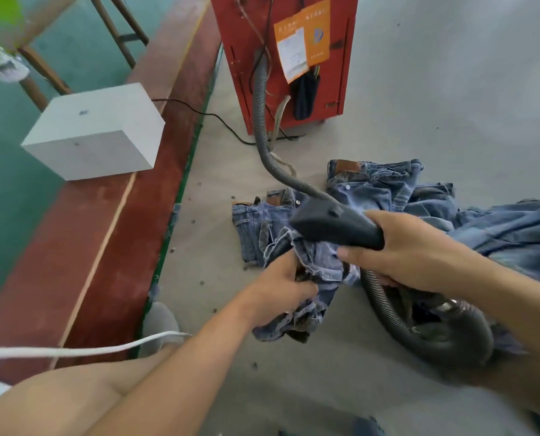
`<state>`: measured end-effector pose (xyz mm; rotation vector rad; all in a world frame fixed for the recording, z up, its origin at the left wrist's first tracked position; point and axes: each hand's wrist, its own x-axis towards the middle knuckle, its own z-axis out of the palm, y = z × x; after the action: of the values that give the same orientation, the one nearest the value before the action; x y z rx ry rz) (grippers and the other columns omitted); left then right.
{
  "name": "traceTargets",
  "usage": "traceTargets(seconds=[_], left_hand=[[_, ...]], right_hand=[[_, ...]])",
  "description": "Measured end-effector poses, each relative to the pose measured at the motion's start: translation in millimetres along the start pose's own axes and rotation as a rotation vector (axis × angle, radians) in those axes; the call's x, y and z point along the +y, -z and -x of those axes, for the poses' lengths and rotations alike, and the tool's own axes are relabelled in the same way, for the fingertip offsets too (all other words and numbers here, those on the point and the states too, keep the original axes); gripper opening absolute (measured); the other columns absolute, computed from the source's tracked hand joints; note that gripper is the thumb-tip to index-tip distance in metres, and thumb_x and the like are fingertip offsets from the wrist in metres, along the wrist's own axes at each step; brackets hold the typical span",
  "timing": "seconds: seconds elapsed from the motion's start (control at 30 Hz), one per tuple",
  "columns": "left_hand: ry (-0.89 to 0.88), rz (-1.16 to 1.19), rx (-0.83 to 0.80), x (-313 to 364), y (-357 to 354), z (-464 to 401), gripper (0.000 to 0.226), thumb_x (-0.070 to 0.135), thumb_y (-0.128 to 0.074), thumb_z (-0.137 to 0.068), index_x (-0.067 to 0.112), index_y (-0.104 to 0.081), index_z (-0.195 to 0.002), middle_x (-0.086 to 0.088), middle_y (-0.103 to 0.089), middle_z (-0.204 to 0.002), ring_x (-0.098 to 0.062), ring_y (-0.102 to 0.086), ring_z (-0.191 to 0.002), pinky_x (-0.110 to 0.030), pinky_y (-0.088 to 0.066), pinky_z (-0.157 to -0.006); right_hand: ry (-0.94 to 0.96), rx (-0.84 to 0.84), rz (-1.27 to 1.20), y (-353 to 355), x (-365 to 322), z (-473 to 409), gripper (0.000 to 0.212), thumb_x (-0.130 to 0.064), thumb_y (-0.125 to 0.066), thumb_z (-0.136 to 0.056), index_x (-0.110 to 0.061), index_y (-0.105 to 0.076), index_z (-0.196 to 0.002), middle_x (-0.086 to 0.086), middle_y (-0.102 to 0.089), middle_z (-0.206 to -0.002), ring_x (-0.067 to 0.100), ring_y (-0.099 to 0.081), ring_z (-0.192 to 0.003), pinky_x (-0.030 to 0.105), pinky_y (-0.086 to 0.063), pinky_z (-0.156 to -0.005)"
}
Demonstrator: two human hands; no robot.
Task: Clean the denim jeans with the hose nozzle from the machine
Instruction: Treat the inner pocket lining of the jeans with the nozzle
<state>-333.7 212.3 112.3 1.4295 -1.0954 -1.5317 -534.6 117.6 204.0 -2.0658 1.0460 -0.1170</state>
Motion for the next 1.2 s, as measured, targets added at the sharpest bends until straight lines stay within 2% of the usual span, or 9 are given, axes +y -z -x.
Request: traceTargets(seconds=[0.17,0.27,0.37,0.47,0.6,0.77,0.93,1.07,1.2], left_hand=[[0.007,0.671,0.018,18,-2,-21,0.031,-0.004,-0.043,-0.101,0.004,-0.060,-0.126,-0.019,-0.067,-0.112,-0.029,-0.067,-0.093,-0.040,-0.058,-0.072],[0.064,0.559,0.171,23,-19,-38,0.027,0.013,-0.051,-0.107,0.003,-0.062,-0.130,-0.015,-0.073,-0.111,-0.026,-0.070,-0.091,-0.039,-0.057,-0.072],[0.131,0.469,0.239,26,-35,-49,0.023,0.019,-0.066,-0.100,0.005,-0.072,-0.117,-0.011,-0.076,-0.099,-0.021,-0.072,-0.079,-0.032,-0.056,-0.066],[0.219,0.521,0.282,31,-38,-54,0.025,0.021,-0.071,-0.095,0.003,-0.074,-0.111,-0.018,-0.078,-0.102,-0.032,-0.076,-0.094,-0.040,-0.062,-0.081],[0.298,0.621,0.297,36,-34,-57,0.035,0.026,-0.074,-0.092,0.002,-0.073,-0.117,-0.021,-0.077,-0.102,-0.034,-0.077,-0.086,-0.043,-0.064,-0.071],[0.318,0.817,0.370,37,-15,-66,0.044,0.030,-0.067,-0.097,0.007,-0.064,-0.135,-0.014,-0.077,-0.104,-0.033,-0.074,-0.101,-0.046,-0.063,-0.078],[0.301,0.936,0.399,44,-9,-76,0.026,0.031,-0.063,-0.101,0.008,-0.074,-0.107,-0.011,-0.079,-0.095,-0.027,-0.076,-0.088,-0.040,-0.064,-0.074],[0.295,0.921,0.386,40,-18,-80,0.043,0.034,-0.053,-0.104,0.004,-0.068,-0.131,-0.018,-0.070,-0.128,-0.035,-0.066,-0.122,-0.048,-0.052,-0.106],[0.312,0.973,0.363,39,-27,-82,0.043,0.035,-0.054,-0.105,0.002,-0.069,-0.129,-0.019,-0.070,-0.128,-0.036,-0.064,-0.125,-0.051,-0.049,-0.109]], right_hand=[[-0.126,0.260,-0.163,12,9,-5,0.032,-0.046,-0.085,-0.080,-0.025,-0.063,-0.090,0.001,-0.069,-0.056,0.011,-0.059,-0.040,0.020,-0.045,-0.041],[-0.112,0.268,-0.126,5,5,-11,0.042,-0.052,-0.091,-0.065,-0.027,-0.066,-0.087,-0.006,-0.071,-0.062,0.006,-0.062,-0.047,0.022,-0.048,-0.049],[-0.110,0.373,0.038,-2,5,-30,0.036,-0.042,-0.091,-0.074,-0.024,-0.066,-0.093,-0.007,-0.067,-0.067,0.007,-0.064,-0.060,0.023,-0.045,-0.053],[-0.187,0.394,-0.007,5,15,-44,0.044,-0.033,-0.089,-0.078,-0.013,-0.066,-0.109,0.005,-0.070,-0.082,0.024,-0.069,-0.072,0.038,-0.058,-0.064],[-0.284,0.377,-0.007,8,29,-52,0.040,-0.031,-0.082,-0.085,-0.008,-0.064,-0.112,0.013,-0.072,-0.078,0.029,-0.069,-0.062,0.046,-0.063,-0.062],[-0.167,0.296,-0.120,29,30,-33,0.022,-0.045,-0.068,-0.097,-0.029,-0.056,-0.106,-0.006,-0.076,-0.074,0.015,-0.067,-0.045,0.022,-0.049,-0.040],[-0.162,0.115,0.152,24,18,-2,0.028,-0.059,-0.059,-0.092,-0.032,-0.054,-0.089,-0.009,-0.068,-0.054,0.008,-0.062,-0.039,0.015,-0.042,-0.037],[-0.235,0.159,0.076,10,13,-20,0.031,-0.052,-0.057,-0.099,-0.022,-0.055,-0.092,0.000,-0.070,-0.056,0.018,-0.067,-0.044,0.038,-0.058,-0.051],[-0.308,0.285,-0.013,15,12,-35,0.030,-0.046,-0.059,-0.101,-0.018,-0.052,-0.093,0.006,-0.069,-0.058,0.022,-0.065,-0.047,0.040,-0.058,-0.056]])
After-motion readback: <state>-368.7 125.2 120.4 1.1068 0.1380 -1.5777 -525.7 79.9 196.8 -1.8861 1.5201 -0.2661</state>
